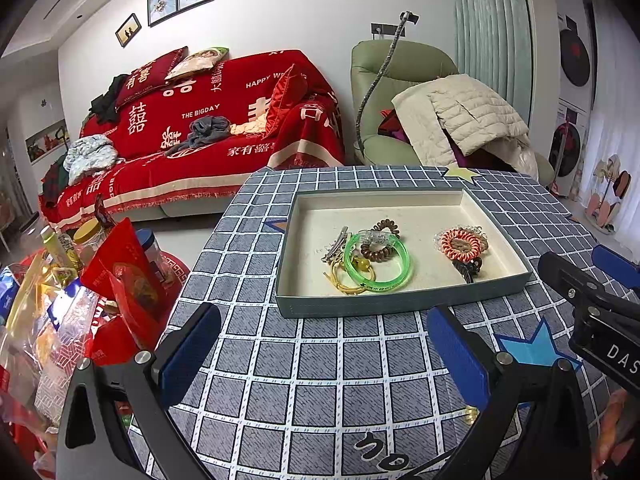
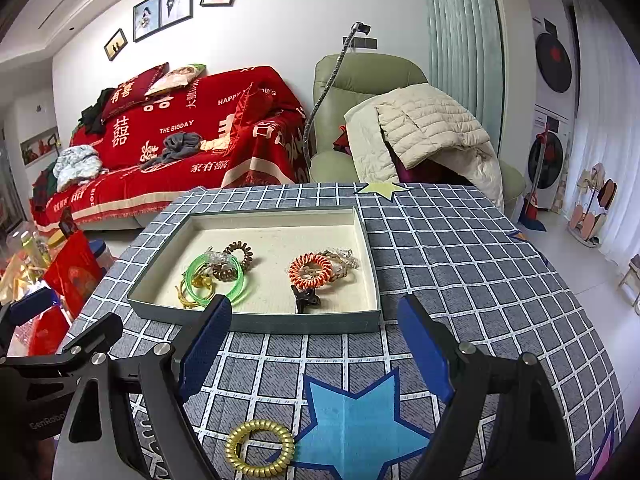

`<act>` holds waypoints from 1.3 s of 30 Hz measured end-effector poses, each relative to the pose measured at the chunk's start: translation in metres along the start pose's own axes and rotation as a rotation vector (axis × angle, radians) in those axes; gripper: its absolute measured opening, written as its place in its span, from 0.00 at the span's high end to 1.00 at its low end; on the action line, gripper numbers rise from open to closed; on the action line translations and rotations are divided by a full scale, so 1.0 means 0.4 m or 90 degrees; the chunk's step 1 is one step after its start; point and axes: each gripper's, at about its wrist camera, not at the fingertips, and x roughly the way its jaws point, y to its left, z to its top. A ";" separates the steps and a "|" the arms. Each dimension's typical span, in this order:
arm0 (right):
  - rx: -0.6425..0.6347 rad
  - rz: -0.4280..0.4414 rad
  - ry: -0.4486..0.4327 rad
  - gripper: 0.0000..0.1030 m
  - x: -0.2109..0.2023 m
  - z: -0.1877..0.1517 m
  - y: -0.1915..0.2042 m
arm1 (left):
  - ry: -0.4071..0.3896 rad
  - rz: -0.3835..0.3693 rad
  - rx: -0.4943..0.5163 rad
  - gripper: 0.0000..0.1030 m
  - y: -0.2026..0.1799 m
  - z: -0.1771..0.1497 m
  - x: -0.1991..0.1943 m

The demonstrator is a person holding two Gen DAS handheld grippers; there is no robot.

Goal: Organize jewelry

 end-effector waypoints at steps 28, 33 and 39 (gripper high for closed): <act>0.005 -0.001 0.002 0.15 0.007 -0.001 -0.009 | 0.006 -0.005 -0.004 0.00 0.002 0.000 0.002; 0.005 -0.001 0.002 0.15 0.008 -0.001 -0.008 | 0.006 -0.005 -0.003 0.00 0.002 0.000 0.002; 0.005 -0.001 0.001 0.15 0.007 -0.001 -0.009 | 0.006 -0.004 -0.005 0.00 0.002 0.000 0.002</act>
